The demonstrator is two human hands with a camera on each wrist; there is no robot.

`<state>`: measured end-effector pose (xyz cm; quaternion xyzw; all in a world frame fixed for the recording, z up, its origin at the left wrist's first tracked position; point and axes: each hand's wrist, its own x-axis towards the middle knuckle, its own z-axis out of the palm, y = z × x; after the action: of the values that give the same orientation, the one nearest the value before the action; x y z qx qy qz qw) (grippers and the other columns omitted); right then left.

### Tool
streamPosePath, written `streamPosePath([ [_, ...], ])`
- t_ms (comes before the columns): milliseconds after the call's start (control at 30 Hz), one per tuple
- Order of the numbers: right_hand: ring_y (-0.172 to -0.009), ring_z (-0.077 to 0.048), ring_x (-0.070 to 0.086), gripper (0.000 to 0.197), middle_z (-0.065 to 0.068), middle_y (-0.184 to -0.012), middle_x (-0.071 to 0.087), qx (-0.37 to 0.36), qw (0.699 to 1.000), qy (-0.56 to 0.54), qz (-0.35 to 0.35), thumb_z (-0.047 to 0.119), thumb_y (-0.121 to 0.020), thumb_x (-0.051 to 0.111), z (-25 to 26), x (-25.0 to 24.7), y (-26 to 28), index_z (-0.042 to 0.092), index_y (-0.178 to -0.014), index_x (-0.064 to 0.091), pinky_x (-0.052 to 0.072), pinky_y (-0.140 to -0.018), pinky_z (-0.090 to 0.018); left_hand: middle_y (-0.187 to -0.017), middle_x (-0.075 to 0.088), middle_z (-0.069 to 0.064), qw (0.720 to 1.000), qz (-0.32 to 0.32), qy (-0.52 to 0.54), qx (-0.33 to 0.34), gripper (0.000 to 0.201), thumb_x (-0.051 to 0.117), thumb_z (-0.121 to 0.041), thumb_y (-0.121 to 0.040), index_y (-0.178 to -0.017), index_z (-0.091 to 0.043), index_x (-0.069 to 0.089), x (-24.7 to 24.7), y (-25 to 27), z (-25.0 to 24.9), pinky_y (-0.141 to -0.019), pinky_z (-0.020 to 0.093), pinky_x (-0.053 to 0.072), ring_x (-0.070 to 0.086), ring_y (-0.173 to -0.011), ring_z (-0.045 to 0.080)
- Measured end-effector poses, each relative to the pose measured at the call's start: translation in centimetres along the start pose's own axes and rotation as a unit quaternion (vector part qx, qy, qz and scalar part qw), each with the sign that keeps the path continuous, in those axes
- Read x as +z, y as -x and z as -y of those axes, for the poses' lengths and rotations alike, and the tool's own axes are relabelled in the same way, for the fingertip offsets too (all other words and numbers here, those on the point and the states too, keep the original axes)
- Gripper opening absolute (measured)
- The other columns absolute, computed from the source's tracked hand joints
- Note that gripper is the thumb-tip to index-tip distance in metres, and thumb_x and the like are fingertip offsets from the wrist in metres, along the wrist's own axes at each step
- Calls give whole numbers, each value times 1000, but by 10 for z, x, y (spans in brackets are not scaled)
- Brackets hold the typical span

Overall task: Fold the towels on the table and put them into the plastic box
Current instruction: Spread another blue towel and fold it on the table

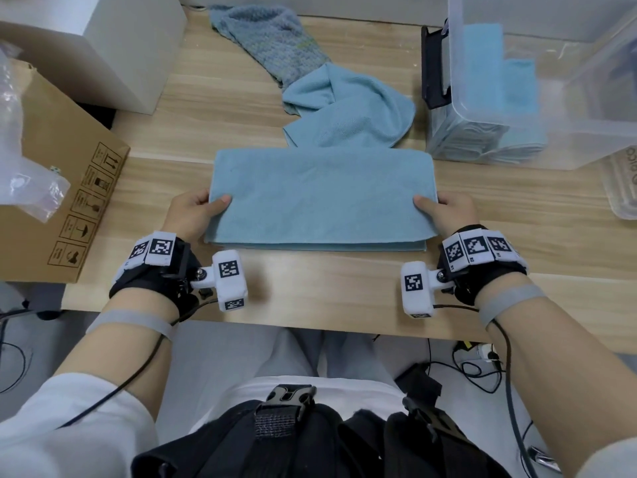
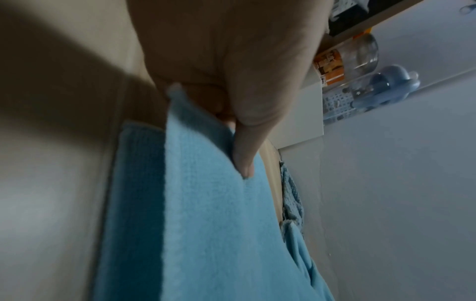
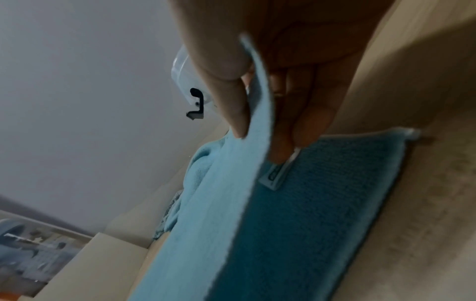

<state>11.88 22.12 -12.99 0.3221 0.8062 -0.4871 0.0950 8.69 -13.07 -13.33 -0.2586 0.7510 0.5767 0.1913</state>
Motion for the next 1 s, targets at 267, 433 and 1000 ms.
streamPosePath([
  [267,-92,-27,64,26,-11,-99,70,3,997,81,8,26,-80,66,-17,3,-2,8,-100,68,50,-90,-40,-108,67,19,999,-17,-27,-25,15,64,-14,-84,-96,-5,67,0,-1,16,-94,50,49,64,-101,35],
  [433,-98,-25,59,42,-10,-111,63,-20,990,137,-33,21,-74,73,-15,5,-3,7,-111,57,43,-82,-30,-84,65,0,982,-97,-161,16,15,73,-16,-74,-84,-14,62,0,-9,12,-78,36,52,61,-85,24],
  [1000,-54,3,47,38,9,-67,47,-77,995,-58,12,-12,-69,62,14,13,9,21,-69,43,39,-58,-18,-92,64,-6,971,163,166,51,15,47,-16,-93,-101,-23,58,88,6,-30,-64,20,44,61,-77,3],
])
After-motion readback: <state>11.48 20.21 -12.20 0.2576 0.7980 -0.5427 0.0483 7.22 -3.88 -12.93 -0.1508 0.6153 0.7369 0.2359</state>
